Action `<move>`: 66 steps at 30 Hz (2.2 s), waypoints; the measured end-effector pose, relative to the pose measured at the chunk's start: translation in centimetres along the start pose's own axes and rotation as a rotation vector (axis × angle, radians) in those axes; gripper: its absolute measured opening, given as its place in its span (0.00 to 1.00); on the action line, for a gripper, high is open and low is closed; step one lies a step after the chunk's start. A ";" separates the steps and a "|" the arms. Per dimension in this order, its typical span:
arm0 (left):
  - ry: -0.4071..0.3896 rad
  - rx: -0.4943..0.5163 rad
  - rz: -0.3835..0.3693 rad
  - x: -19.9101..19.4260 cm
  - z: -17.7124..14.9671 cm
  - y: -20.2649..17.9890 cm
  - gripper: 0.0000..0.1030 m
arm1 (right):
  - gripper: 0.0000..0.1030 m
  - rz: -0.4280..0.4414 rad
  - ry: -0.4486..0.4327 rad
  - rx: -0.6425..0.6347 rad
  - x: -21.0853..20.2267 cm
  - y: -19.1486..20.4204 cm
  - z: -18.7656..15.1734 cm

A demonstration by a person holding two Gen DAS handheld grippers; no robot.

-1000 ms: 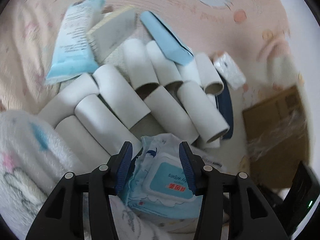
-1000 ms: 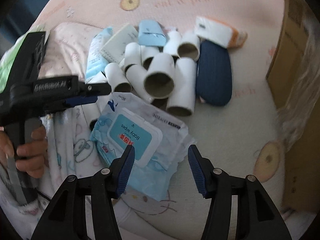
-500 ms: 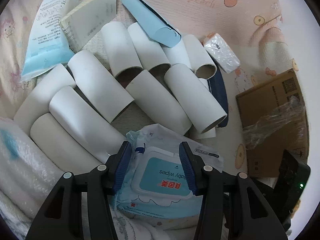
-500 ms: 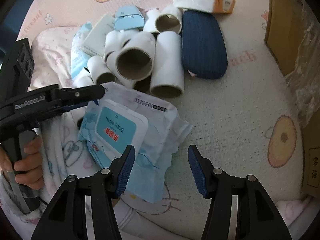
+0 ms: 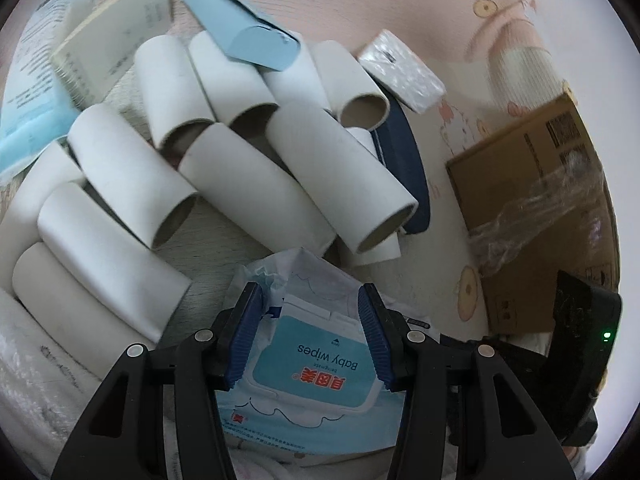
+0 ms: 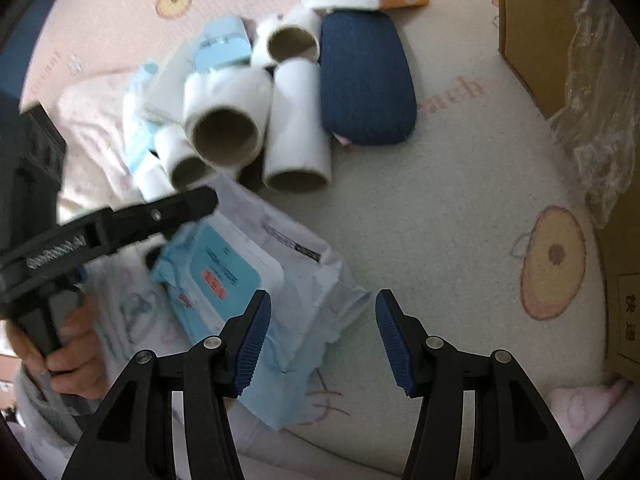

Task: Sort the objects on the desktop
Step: 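Grasp the blue-and-white baby wipes pack with the right gripper and lift, then carry the baby wipes pack with the right gripper over the cardboard box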

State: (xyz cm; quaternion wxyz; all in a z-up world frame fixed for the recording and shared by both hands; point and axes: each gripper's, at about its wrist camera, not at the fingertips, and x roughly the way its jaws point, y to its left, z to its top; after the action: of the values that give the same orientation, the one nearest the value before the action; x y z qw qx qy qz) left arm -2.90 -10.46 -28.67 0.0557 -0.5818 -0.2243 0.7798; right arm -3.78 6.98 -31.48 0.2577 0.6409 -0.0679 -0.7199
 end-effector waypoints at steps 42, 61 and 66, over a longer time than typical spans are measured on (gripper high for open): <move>0.110 -0.097 -0.014 2.6 -0.5 0.9 0.62 | 0.58 0.103 0.011 0.135 1.3 -2.2 0.3; -0.021 0.152 0.098 -0.7 -2.8 -5.2 0.57 | 0.65 0.018 -0.105 0.024 -0.6 0.0 -0.7; -0.144 0.168 0.124 -4.0 -2.9 -6.6 0.57 | 0.65 -0.006 -0.182 -0.059 -2.8 1.8 -0.6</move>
State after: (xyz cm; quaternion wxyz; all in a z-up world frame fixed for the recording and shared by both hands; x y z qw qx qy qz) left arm -0.06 -5.10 -23.00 0.0397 -0.5304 -0.1251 0.8375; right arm -2.53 6.83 -28.32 0.2670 0.5652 -0.0676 -0.7776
